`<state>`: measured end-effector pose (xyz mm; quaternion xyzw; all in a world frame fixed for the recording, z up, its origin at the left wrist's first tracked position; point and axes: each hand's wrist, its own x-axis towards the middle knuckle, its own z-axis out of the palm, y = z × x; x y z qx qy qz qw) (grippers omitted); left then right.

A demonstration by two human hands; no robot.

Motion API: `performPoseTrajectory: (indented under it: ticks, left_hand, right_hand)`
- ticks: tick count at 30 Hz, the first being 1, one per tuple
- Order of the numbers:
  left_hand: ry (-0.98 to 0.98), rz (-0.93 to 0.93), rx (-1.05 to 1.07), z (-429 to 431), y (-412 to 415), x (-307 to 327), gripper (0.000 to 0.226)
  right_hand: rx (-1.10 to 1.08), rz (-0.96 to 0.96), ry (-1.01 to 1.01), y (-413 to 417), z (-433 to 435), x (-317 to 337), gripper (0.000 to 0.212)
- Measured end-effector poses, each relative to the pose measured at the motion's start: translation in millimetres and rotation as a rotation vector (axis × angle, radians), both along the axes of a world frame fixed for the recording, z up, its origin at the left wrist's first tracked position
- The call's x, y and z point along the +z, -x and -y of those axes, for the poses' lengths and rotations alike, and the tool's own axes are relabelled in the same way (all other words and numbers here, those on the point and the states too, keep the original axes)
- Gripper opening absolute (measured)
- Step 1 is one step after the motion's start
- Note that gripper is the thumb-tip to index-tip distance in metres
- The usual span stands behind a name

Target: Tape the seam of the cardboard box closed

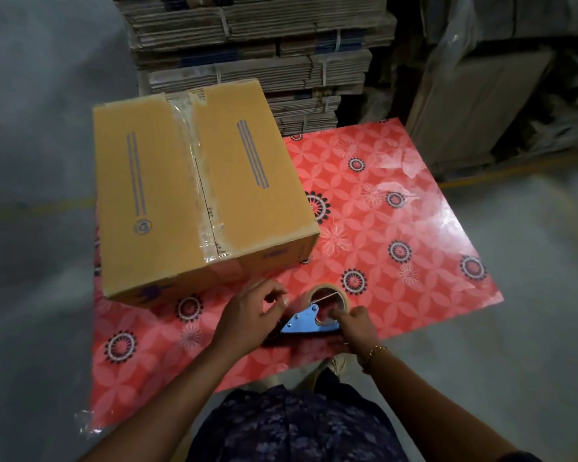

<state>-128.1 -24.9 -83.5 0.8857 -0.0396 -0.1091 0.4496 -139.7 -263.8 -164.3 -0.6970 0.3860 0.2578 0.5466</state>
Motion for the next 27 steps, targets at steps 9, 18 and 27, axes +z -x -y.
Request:
performPoseTrajectory:
  ticks: [9, 18, 27]
  left_hand:
    - [0.43, -0.421, 0.366, -1, -17, 32, 0.015]
    - [1.316, -0.735, -0.044, 48, -71, 152, 0.082]
    - [1.466, -0.189, 0.312, 78, -100, 214, 0.06]
  right_hand:
    - [0.349, 0.429, -0.221, -58, 16, 136, 0.028]
    - [0.858, 0.692, -0.384, -178, -15, 281, 0.036]
    - [0.541, 0.962, -0.269, -173, 21, 315, 0.024]
